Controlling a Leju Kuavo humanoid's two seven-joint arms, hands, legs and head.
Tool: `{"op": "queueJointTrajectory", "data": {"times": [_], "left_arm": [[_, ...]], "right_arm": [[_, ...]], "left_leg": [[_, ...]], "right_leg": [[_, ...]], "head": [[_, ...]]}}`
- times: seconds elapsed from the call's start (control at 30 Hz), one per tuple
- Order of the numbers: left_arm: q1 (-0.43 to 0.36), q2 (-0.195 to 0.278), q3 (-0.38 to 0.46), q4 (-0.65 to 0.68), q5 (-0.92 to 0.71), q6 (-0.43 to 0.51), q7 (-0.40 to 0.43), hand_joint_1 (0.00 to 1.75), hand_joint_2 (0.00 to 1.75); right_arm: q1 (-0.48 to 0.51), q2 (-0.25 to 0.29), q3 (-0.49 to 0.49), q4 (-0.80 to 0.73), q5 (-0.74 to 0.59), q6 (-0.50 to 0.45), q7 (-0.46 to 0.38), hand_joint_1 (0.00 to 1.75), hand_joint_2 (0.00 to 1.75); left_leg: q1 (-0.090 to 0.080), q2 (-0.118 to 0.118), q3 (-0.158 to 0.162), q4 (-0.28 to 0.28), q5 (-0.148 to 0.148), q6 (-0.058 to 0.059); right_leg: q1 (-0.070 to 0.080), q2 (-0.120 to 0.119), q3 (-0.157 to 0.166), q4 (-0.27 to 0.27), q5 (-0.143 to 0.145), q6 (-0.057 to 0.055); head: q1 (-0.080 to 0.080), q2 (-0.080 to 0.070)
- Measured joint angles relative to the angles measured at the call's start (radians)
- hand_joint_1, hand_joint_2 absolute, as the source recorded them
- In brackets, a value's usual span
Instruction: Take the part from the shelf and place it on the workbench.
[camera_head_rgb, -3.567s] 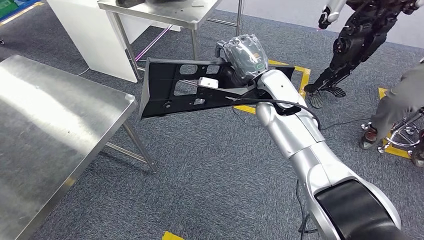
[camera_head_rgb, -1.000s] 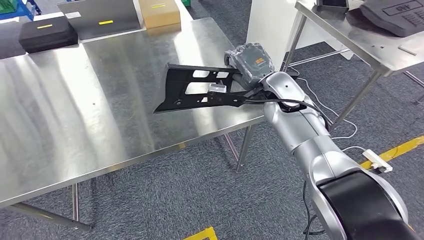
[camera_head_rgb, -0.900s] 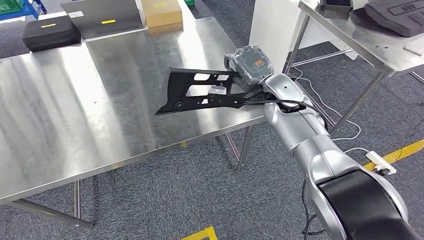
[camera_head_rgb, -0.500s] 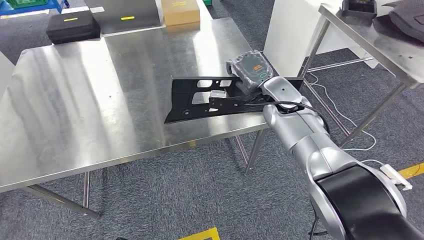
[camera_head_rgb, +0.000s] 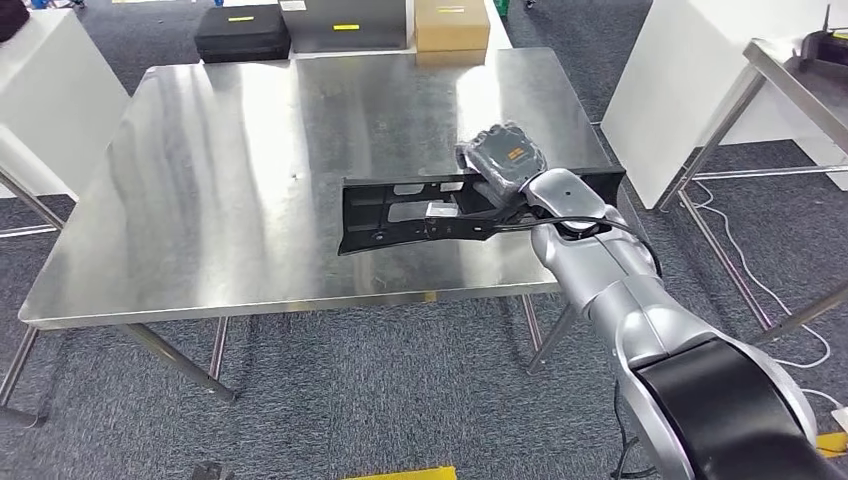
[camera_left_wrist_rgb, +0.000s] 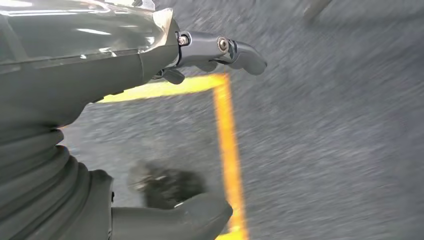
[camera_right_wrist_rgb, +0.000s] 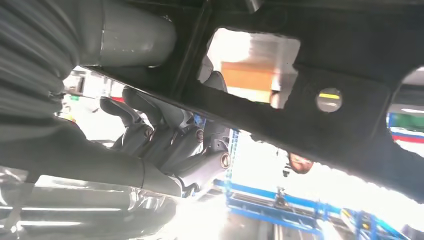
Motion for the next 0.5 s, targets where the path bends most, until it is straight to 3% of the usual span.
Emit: {"op": "queueJointTrajectory", "data": {"times": [0.03,0.1,0.17,0.23,0.3,0.33,0.37,0.4,0.43,0.5], "left_arm": [[0.000,-0.001,0.005,-0.001,0.004,0.018,-0.041,0.00,1.75],[0.004,-0.002,0.010,-0.003,0.007,0.048,-0.089,0.00,1.75],[0.008,-0.004,0.012,-0.004,0.011,0.061,-0.098,0.00,1.75],[0.009,-0.005,0.014,-0.004,0.014,0.059,-0.098,0.00,1.75],[0.009,-0.006,0.015,-0.004,0.014,0.045,-0.096,0.00,1.75],[0.009,-0.006,0.015,-0.004,0.012,0.038,-0.094,0.00,1.75],[0.010,-0.006,0.015,-0.004,0.010,0.032,-0.093,0.00,1.75],[0.010,-0.006,0.015,-0.004,0.007,0.028,-0.092,0.00,1.75],[0.010,-0.005,0.015,-0.005,0.004,0.027,-0.091,0.00,1.75],[0.009,-0.005,0.015,-0.006,0.000,0.027,-0.088,0.00,1.75]], "right_arm": [[0.001,-0.001,0.001,0.001,0.002,0.001,-0.004,1.73,1.75],[0.003,-0.001,0.003,0.003,0.006,0.000,-0.011,1.73,1.75],[0.002,0.000,0.003,0.004,0.008,-0.002,-0.015,1.73,1.75],[0.000,0.000,0.004,0.006,0.009,-0.002,-0.016,1.73,1.75],[0.001,-0.002,0.005,0.010,0.011,-0.002,-0.017,1.73,1.75],[0.001,-0.002,0.005,0.012,0.011,-0.003,-0.017,1.73,1.75],[0.002,-0.003,0.005,0.014,0.012,-0.003,-0.017,1.73,1.75],[0.002,-0.004,0.005,0.015,0.012,-0.004,-0.017,1.73,1.75],[0.002,-0.006,0.005,0.015,0.013,-0.005,-0.017,1.73,1.75],[0.000,-0.009,0.005,0.015,0.015,-0.011,-0.017,1.73,1.75]], "left_leg": [[0.000,-0.008,-0.003,0.001,0.000,-0.006],[0.005,-0.018,-0.009,0.001,0.002,-0.018],[0.006,0.012,-0.024,0.029,-0.017,-0.028],[0.005,0.066,-0.072,0.132,-0.070,-0.035],[0.008,0.087,-0.134,0.254,-0.117,-0.039],[0.009,0.091,-0.148,0.279,-0.118,-0.040],[0.009,0.093,-0.143,0.266,-0.102,-0.039],[0.010,0.097,-0.118,0.218,-0.074,-0.038],[0.010,0.105,-0.081,0.149,-0.043,-0.035],[0.005,0.118,-0.021,0.040,-0.012,-0.028]], "right_leg": [[0.001,0.005,0.009,-0.018,0.005,-0.005],[0.003,-0.012,0.012,-0.021,0.008,-0.019],[0.001,-0.029,0.016,-0.025,0.011,-0.035],[0.002,-0.045,0.018,-0.027,0.011,-0.048],[0.006,-0.064,0.020,-0.027,0.008,-0.054],[0.008,-0.073,0.020,-0.027,0.007,-0.055],[0.008,-0.080,0.021,-0.027,0.006,-0.056],[0.008,-0.087,0.022,-0.026,0.005,-0.056],[0.009,-0.092,0.024,-0.026,0.003,-0.054],[0.017,-0.101,0.024,-0.025,-0.001,-0.047]], "head": [[0.000,0.000],[0.000,0.000],[-0.002,0.000],[-0.008,0.000],[-0.009,0.000],[-0.009,0.000],[-0.009,0.000],[-0.009,0.000],[-0.009,0.000],[-0.008,0.000]]}}
